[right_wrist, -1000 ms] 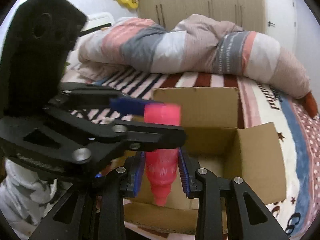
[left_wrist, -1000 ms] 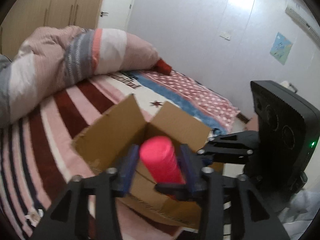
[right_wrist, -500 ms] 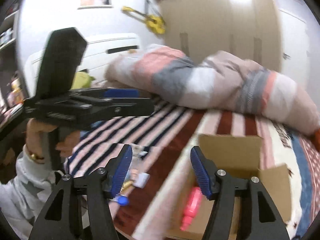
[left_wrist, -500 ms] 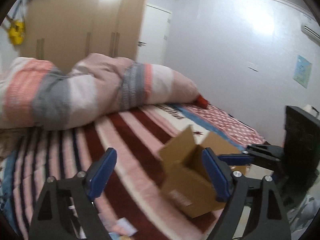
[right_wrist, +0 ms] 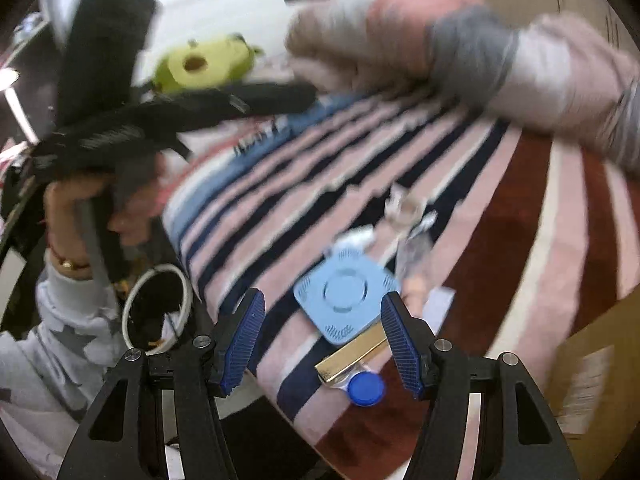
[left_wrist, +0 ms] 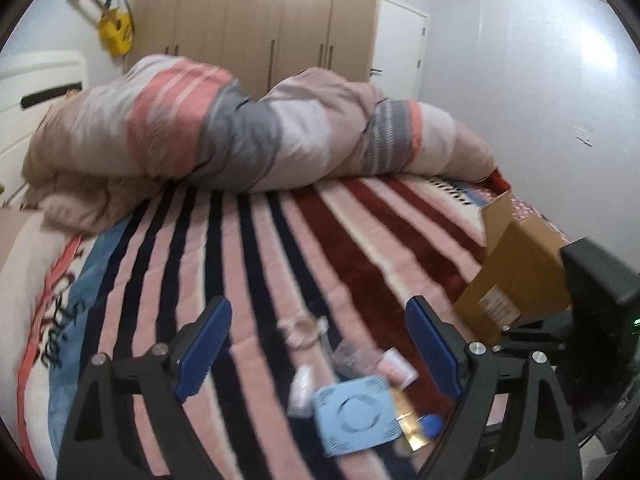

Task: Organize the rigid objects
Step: 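Grasp the light blue square device with the right gripper, then lower the blue device into the box and open the right gripper, then grasp the gold bar case with the left gripper while the right grasps the lens case, then carry the gold case and lens case into the box and open both grippers, then grasp the small white bottle with the left gripper while the right grasps the clear pump bottle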

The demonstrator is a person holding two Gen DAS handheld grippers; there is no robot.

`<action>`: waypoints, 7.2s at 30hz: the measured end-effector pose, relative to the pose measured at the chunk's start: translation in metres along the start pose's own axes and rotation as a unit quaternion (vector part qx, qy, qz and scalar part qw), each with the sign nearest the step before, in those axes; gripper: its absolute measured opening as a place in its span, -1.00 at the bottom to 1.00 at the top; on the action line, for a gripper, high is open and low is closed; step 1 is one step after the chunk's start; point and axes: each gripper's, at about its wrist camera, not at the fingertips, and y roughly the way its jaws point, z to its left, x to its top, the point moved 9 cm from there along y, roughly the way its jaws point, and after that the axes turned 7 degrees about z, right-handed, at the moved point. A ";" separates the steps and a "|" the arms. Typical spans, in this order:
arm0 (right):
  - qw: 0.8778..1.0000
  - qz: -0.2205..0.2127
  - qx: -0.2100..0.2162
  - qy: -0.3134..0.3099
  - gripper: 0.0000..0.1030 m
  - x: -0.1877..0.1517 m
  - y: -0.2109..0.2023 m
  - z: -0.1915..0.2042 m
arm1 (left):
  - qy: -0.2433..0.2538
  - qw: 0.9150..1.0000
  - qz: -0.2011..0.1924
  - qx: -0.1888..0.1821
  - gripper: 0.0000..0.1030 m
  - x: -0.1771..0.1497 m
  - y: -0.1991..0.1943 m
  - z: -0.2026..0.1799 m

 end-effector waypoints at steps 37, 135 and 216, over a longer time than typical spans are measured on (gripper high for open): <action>0.992 0.007 -0.130 -0.001 0.57 0.022 0.086 0.013 | -0.044 0.998 0.023 -0.049 0.69 -0.071 0.014 0.053; 0.993 -0.030 -0.088 0.074 0.22 -0.089 0.043 0.000 | -0.017 0.987 0.158 -0.036 -0.70 -0.133 0.098 -0.011; 0.969 -0.161 -0.171 0.082 0.18 -0.047 -0.214 -0.099 | 0.125 0.988 0.006 -0.090 0.07 0.089 0.027 -0.166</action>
